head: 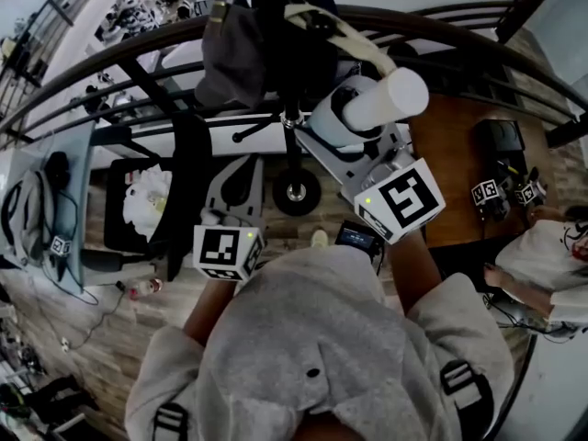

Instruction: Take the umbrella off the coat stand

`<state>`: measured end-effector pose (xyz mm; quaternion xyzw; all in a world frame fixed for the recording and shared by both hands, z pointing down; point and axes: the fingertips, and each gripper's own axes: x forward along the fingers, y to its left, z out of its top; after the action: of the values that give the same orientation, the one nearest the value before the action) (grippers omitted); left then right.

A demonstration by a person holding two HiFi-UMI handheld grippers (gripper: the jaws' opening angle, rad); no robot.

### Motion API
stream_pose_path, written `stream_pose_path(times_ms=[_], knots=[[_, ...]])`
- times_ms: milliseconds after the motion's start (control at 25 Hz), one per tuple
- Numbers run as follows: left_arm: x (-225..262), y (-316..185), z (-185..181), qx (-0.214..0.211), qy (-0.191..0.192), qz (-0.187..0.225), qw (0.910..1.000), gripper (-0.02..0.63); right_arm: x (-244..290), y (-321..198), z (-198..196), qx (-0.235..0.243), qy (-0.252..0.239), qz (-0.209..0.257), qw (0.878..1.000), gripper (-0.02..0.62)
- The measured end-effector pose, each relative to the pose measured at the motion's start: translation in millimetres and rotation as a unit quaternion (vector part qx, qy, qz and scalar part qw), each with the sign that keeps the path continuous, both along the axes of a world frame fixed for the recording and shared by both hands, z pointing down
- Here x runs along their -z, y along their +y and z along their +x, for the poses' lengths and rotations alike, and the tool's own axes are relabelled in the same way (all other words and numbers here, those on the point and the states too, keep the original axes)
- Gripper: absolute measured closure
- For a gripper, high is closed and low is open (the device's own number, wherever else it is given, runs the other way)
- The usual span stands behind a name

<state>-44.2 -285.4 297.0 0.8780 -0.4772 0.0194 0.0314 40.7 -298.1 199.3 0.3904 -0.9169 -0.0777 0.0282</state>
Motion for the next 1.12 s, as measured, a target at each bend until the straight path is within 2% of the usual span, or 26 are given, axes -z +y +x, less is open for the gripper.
stream_pose_path(times_ms=[440, 1000, 1120], knots=[[-2, 8, 6, -0.009, 0.007, 0.000, 0.9999, 0.591, 17, 20, 4, 0.001, -0.014, 0.016, 1.000, 0.325], [-6, 17, 4, -0.028, 0.007, -0.012, 0.9995, 0.591, 21, 39, 3, -0.011, -0.027, 0.008, 1.000, 0.325], [-2, 15, -1, -0.034, 0.008, -0.002, 0.9994, 0.591, 19, 41, -1, -0.016, -0.026, 0.008, 0.999, 0.325]])
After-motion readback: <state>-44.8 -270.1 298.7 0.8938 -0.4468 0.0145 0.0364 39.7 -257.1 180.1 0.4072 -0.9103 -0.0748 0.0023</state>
